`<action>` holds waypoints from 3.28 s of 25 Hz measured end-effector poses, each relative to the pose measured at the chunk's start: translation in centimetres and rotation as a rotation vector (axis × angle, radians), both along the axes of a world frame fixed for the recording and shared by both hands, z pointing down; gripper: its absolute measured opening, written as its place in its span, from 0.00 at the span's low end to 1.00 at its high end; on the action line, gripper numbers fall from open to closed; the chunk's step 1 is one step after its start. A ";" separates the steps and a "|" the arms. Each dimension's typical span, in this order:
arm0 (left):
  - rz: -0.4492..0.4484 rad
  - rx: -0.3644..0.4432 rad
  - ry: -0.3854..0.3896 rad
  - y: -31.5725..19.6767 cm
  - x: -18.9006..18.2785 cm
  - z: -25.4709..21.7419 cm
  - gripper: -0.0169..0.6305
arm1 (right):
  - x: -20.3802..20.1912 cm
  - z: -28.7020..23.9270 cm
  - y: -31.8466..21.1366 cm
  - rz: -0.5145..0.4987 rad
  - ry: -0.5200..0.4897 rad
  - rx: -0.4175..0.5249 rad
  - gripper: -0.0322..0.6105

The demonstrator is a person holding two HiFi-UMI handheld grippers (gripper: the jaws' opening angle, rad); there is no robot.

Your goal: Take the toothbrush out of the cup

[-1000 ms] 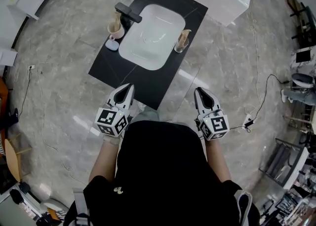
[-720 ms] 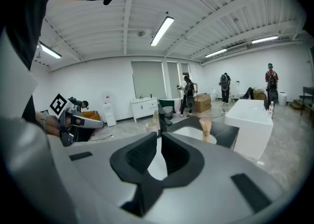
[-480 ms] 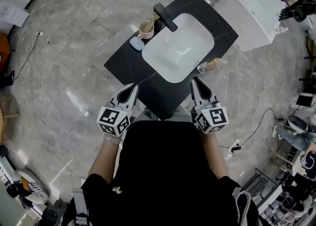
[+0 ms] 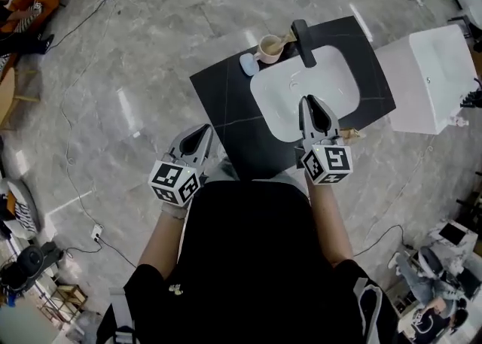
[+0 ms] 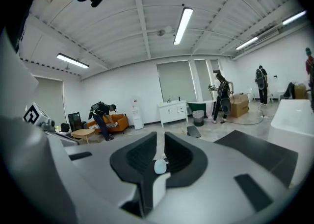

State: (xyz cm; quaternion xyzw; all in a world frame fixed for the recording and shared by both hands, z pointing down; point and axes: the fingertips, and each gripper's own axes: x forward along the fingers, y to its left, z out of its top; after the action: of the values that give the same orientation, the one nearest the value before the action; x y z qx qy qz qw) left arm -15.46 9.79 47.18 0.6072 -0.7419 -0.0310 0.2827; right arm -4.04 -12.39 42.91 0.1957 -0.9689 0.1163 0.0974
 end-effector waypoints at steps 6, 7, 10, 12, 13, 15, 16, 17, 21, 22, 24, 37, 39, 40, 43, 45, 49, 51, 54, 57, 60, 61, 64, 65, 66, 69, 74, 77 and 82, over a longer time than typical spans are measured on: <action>-0.155 -0.014 -0.028 2.5 -1.4 -1.0 0.06 | -4.8 0.8 -3.5 -0.008 -0.019 -0.009 0.13; -0.178 -0.016 -0.031 3.0 -1.6 -1.3 0.06 | -5.6 1.0 -4.0 -0.008 -0.019 -0.018 0.13; -0.227 -0.033 -0.041 4.2 -1.8 -1.9 0.06 | -7.5 1.9 -5.1 -0.018 -0.004 -0.041 0.21; -0.253 -0.045 -0.045 4.9 -1.9 -2.1 0.06 | -8.6 3.0 -5.8 -0.016 0.009 -0.055 0.23; -0.267 -0.051 -0.046 5.2 -2.0 -2.2 0.06 | -9.2 3.6 -6.2 -0.015 0.015 -0.062 0.24; -0.294 -0.064 -0.048 5.8 -2.1 -2.2 0.06 | -10.2 4.9 -6.9 -0.013 0.028 -0.074 0.26; -0.306 -0.071 -0.049 6.0 -2.0 -2.2 0.06 | -10.7 5.5 -7.2 -0.014 0.036 -0.078 0.28; -0.319 -0.079 -0.051 6.3 -1.9 -2.2 0.06 | -11.2 6.1 -7.5 -0.014 0.045 -0.081 0.29; -0.392 -0.106 -0.061 7.6 -1.5 -2.1 0.06 | -12.8 8.4 -8.7 -0.009 0.081 -0.095 0.35; -0.407 -0.110 -0.060 7.8 -1.4 -2.1 0.06 | -13.2 9.0 -9.0 -0.010 0.092 -0.098 0.36; -0.429 -0.118 -0.055 8.2 -1.0 -2.0 0.06 | -13.8 10.1 -9.5 -0.008 0.117 -0.101 0.38; -0.492 -0.173 -0.039 9.7 0.6 -1.1 0.06 | -16.3 14.7 -12.0 0.027 0.193 -0.114 0.39; -0.494 -0.177 -0.036 9.8 0.6 -1.1 0.06 | -16.6 15.0 -12.0 0.022 0.208 -0.096 0.38; -0.495 -0.179 -0.035 9.8 0.6 -1.0 0.06 | -16.7 15.2 -11.9 0.018 0.215 -0.084 0.36; -0.494 -0.179 -0.033 9.7 0.6 -1.0 0.06 | -17.1 15.4 -11.7 0.007 0.227 -0.052 0.20; -0.493 -0.177 -0.031 9.5 0.6 -0.9 0.06 | -17.3 15.6 -11.7 0.001 0.232 -0.041 0.20; -0.492 -0.179 -0.027 9.6 0.7 -0.7 0.06 | -17.6 15.4 -12.0 -0.002 0.233 -0.025 0.16; -0.496 -0.179 -0.025 9.9 0.7 -0.7 0.06 | -17.6 15.1 -12.0 -0.003 0.230 -0.021 0.14; -0.503 -0.177 -0.025 10.2 0.7 -0.9 0.06 | -17.6 14.4 -11.9 -0.003 0.221 -0.011 0.12; -0.509 -0.173 -0.024 10.6 0.7 -0.8 0.06 | -17.4 13.6 -11.7 -0.003 0.205 0.010 0.11; -0.510 -0.169 -0.023 10.8 0.8 -0.7 0.06 | -17.4 12.8 -11.3 -0.013 0.192 0.031 0.11; -0.510 -0.167 -0.023 10.8 0.9 -0.7 0.06 | -17.3 12.6 -11.2 -0.015 0.190 0.036 0.11; -0.508 -0.155 -0.022 10.7 1.1 -0.7 0.06 | -17.0 11.7 -11.2 -0.020 0.179 0.056 0.11; -0.506 -0.151 -0.022 10.7 1.1 -0.7 0.06 | -16.9 11.2 -11.1 -0.022 0.174 0.063 0.11; -0.504 -0.147 -0.023 10.7 1.2 -0.7 0.06 | -16.8 10.7 -11.1 -0.025 0.168 0.071 0.11; -0.494 -0.133 -0.025 10.7 1.1 -0.8 0.06 | -16.4 8.5 -10.8 -0.034 0.138 0.096 0.11; -0.456 -0.107 -0.033 10.2 0.8 -1.1 0.06 | -15.4 4.7 -9.7 -0.065 0.094 0.125 0.10; -0.422 -0.086 -0.040 9.7 0.2 -1.5 0.06 | -14.4 2.5 -8.7 -0.082 0.081 0.151 0.10; -0.361 -0.051 -0.046 8.8 -1.3 -1.7 0.06 | -11.6 -0.6 -6.5 -0.105 0.068 0.189 0.10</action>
State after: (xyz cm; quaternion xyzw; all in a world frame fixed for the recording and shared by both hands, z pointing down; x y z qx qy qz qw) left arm -16.76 18.61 45.51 0.4574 -0.8456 -0.0484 0.2708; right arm -15.62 -18.85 42.30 0.1570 -0.9805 0.0126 0.1172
